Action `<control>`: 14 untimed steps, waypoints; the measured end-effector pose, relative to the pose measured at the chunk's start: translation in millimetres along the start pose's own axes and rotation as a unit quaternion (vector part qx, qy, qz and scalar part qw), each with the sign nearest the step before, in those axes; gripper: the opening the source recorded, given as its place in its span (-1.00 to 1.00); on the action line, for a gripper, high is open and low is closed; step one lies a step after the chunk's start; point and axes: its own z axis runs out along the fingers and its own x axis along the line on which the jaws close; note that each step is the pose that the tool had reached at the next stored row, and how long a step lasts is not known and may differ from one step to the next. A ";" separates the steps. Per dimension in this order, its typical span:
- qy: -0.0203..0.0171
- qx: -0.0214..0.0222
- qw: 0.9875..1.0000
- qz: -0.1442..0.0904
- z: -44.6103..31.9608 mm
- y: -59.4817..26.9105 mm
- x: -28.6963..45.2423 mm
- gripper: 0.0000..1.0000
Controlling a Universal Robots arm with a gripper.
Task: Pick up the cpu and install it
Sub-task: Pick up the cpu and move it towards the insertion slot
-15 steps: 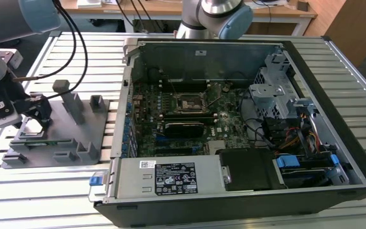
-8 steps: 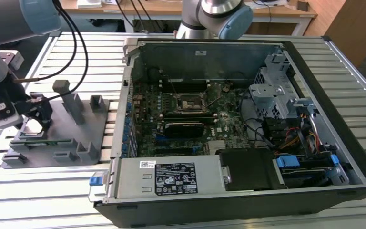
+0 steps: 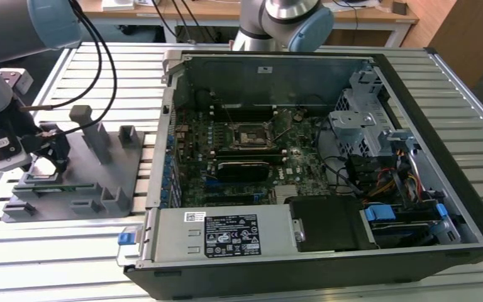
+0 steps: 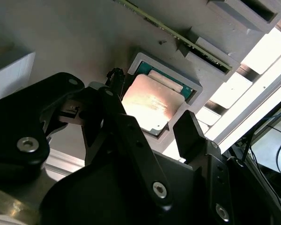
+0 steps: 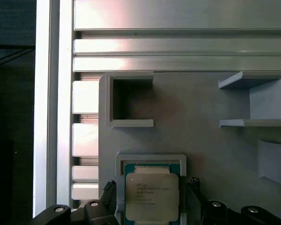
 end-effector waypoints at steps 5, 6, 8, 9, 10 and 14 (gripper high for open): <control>0.000 0.000 1.000 0.000 0.3 0.0 0.0 0.36; 0.000 0.000 1.000 0.000 0.3 0.0 0.0 0.36; 0.000 0.000 1.000 0.000 0.3 0.0 -0.1 0.22; 0.000 0.000 1.000 0.000 0.1 0.0 -0.1 0.22; 0.000 0.000 1.000 0.000 -0.5 0.0 0.0 0.22; -0.001 0.000 1.000 0.000 -0.9 0.1 0.2 0.22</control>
